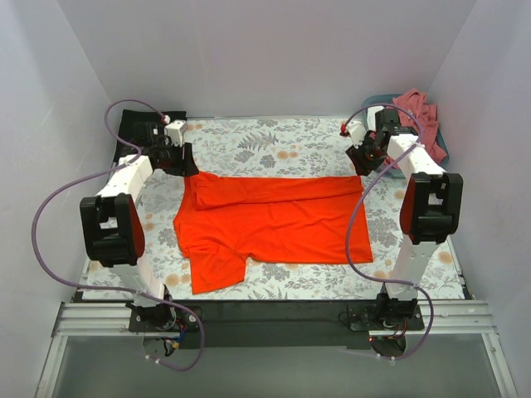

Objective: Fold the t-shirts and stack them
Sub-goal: Fold the tshirt

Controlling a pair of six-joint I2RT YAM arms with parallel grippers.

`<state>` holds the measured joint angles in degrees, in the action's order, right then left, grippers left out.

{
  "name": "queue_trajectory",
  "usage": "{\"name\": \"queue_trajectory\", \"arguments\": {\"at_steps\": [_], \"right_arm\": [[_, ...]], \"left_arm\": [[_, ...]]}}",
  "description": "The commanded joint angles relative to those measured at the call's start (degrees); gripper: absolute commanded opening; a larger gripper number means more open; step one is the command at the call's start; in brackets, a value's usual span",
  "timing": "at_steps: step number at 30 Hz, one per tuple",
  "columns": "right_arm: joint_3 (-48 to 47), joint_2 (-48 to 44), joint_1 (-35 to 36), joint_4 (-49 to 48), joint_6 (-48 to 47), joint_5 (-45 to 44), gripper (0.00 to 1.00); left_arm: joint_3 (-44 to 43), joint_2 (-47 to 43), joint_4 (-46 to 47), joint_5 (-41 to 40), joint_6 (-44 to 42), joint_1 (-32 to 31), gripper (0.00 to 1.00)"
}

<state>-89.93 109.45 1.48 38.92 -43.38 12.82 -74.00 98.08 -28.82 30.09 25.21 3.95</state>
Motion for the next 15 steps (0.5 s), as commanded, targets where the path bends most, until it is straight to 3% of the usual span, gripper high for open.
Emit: {"name": "queue_trajectory", "arguments": {"at_steps": [1,15], "right_arm": [[-2.61,4.45,-0.07,3.8,1.18,0.63,0.49],[-3.15,8.32,-0.16,5.2,1.19,0.19,0.42]], "left_arm": [[-4.04,5.61,-3.78,2.53,-0.6,-0.17,0.47],[-8.27,13.01,-4.84,1.73,-1.39,-0.34,0.41]]}}
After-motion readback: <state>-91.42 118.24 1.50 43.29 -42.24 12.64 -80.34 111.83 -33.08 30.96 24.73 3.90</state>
